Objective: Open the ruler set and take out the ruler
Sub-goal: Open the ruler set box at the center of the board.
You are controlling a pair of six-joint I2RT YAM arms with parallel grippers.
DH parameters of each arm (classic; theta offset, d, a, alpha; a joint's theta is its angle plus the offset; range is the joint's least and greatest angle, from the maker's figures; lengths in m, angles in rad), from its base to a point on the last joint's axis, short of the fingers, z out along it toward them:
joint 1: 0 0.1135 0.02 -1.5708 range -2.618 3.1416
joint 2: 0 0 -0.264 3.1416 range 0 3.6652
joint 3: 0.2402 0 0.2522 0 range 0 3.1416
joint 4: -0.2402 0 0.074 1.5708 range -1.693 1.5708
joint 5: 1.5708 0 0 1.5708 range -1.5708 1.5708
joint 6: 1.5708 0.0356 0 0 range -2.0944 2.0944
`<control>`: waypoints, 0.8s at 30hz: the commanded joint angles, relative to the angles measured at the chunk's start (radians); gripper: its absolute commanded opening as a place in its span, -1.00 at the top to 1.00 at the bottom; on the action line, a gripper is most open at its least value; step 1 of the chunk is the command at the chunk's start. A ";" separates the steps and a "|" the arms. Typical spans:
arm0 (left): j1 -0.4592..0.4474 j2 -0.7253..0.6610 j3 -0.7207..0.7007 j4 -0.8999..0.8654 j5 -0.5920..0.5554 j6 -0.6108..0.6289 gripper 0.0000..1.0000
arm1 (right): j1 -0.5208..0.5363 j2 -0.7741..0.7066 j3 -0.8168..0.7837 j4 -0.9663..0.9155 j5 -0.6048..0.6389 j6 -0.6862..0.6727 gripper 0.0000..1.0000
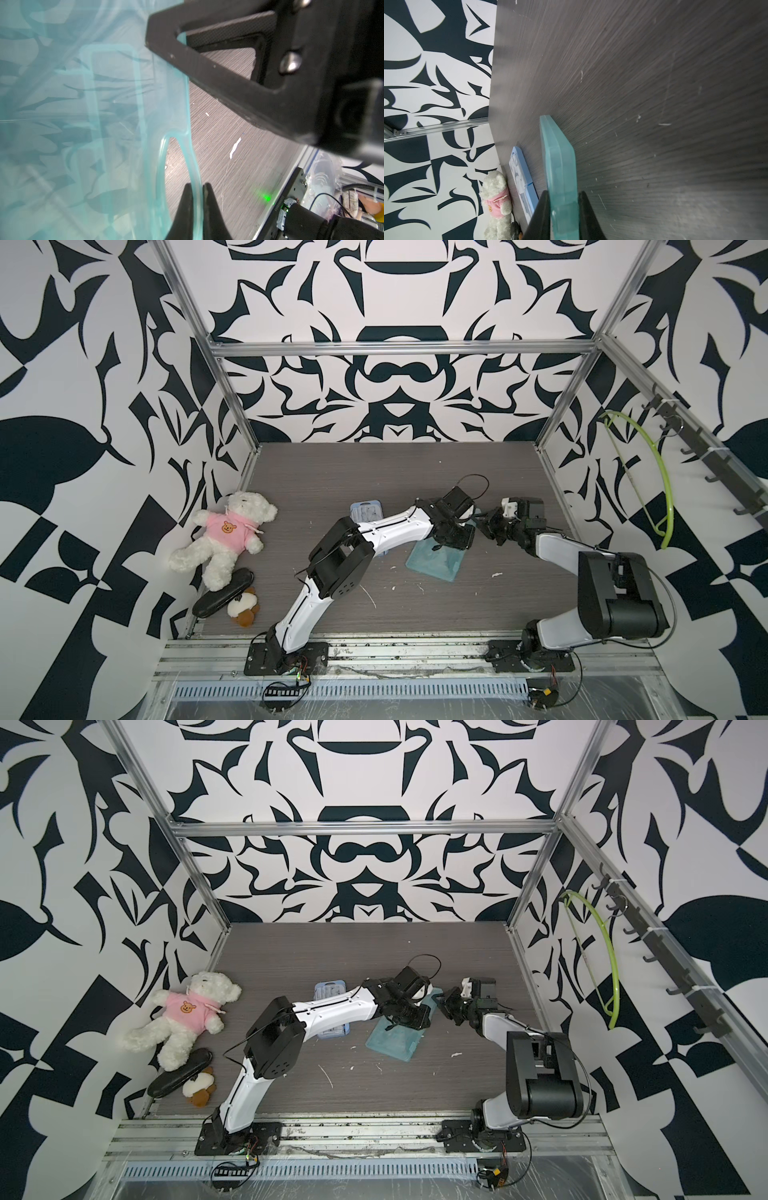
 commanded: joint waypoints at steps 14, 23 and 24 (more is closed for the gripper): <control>0.015 0.062 -0.097 0.044 -0.042 -0.004 1.00 | 0.006 -0.148 0.137 -0.255 0.009 -0.044 0.81; 0.019 0.077 -0.112 0.052 -0.062 -0.019 1.00 | -0.011 -0.255 0.198 -0.361 -0.014 -0.063 0.80; 0.020 0.078 -0.112 0.050 -0.065 -0.021 1.00 | -0.014 -0.267 0.205 -0.380 -0.014 -0.070 0.80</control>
